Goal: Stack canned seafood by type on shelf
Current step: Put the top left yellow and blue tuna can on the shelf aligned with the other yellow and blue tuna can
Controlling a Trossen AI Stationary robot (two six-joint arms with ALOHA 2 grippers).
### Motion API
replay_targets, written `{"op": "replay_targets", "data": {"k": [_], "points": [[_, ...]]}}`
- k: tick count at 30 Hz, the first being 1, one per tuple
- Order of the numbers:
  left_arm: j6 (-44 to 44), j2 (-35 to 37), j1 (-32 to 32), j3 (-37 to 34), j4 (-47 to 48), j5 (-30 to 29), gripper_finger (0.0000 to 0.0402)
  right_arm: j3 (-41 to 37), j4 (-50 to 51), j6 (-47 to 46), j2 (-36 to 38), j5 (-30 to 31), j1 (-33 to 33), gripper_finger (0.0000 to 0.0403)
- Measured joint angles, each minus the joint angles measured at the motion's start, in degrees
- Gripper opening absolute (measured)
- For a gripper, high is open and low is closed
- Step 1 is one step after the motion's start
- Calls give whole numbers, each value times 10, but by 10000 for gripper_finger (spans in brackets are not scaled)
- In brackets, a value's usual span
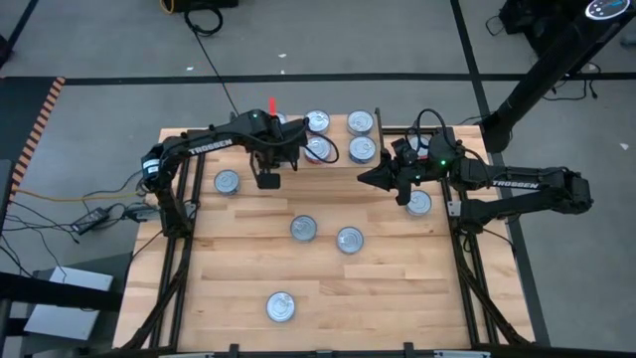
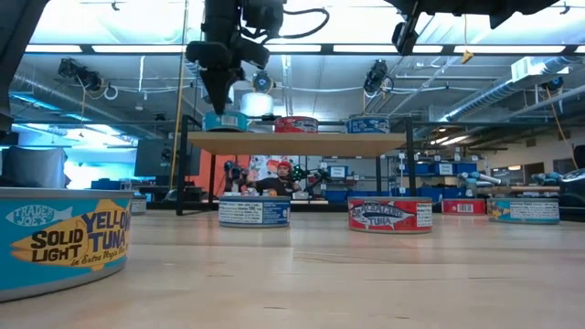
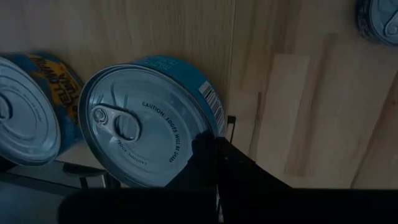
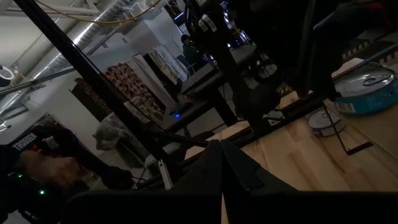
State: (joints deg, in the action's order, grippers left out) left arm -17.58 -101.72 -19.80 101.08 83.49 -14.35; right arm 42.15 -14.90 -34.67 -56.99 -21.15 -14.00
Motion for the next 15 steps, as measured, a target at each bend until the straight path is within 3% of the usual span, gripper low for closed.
{"op": "replay_targets", "data": {"k": [15], "points": [[-1,0,-1,0,0,9,0,0,0,-1,0,0,0,5]]}}
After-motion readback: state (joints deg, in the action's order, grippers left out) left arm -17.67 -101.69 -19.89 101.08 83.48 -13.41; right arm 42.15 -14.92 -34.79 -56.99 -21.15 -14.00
